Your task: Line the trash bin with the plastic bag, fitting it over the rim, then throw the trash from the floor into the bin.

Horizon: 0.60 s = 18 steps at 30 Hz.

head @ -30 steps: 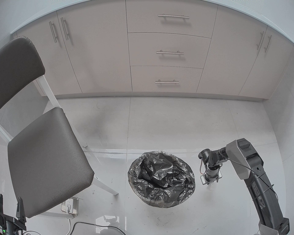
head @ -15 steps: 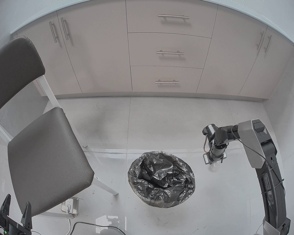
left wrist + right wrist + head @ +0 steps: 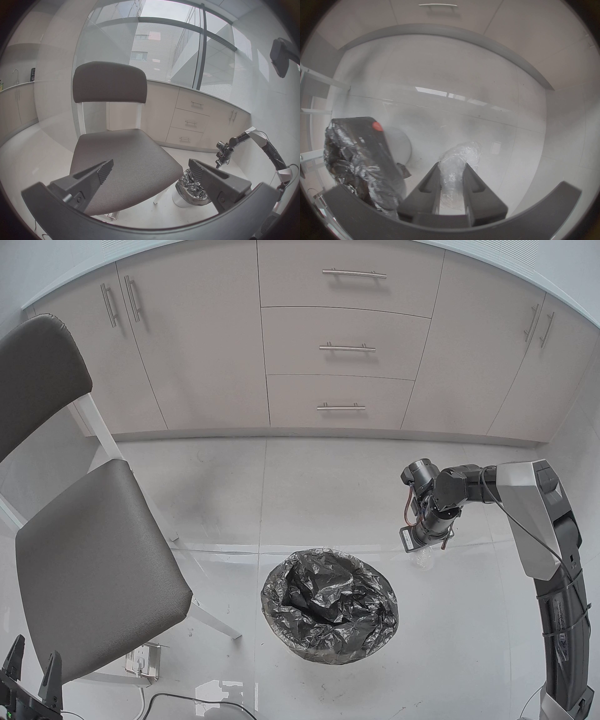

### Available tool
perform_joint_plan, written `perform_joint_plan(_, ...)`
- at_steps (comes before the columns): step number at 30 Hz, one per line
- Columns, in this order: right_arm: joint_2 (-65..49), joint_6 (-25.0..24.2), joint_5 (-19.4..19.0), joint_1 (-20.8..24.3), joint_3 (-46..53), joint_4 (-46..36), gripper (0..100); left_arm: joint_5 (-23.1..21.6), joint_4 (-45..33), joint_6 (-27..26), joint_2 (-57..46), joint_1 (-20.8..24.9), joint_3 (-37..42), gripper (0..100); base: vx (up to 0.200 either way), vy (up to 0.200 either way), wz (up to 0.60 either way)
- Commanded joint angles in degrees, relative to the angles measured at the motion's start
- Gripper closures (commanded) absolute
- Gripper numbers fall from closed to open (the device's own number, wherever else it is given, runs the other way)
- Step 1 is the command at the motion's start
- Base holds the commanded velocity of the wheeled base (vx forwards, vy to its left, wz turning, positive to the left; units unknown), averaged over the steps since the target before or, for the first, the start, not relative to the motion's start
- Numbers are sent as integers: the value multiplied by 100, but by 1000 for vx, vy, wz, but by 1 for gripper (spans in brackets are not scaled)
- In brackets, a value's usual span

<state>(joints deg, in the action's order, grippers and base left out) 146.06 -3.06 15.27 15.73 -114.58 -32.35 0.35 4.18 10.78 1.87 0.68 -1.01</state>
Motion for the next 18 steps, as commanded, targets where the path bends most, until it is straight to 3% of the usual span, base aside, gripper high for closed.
perform_joint_plan(1, -376, 7, -16, 238, -1, -61, 100, 17, 21, 83, -107, -24, 101, 0, 0, 0, 0)
perform_joint_plan(5, -552, 7, -25, 493, -1, -104, 100, 123, 39, 566, -169, -59, 92, 0, 0, 0, 0)
perform_joint_plan(9, -649, -2, -130, 800, -1, -210, 100, 650, 13, 750, -169, -59, 92, 0, 0, 0, 0)
perform_joint_plan(18, -631, -2, -174, 1460, -1, -175, 100, 694, 30, 1049, -169, -59, 92, 0, 0, 0, 0)
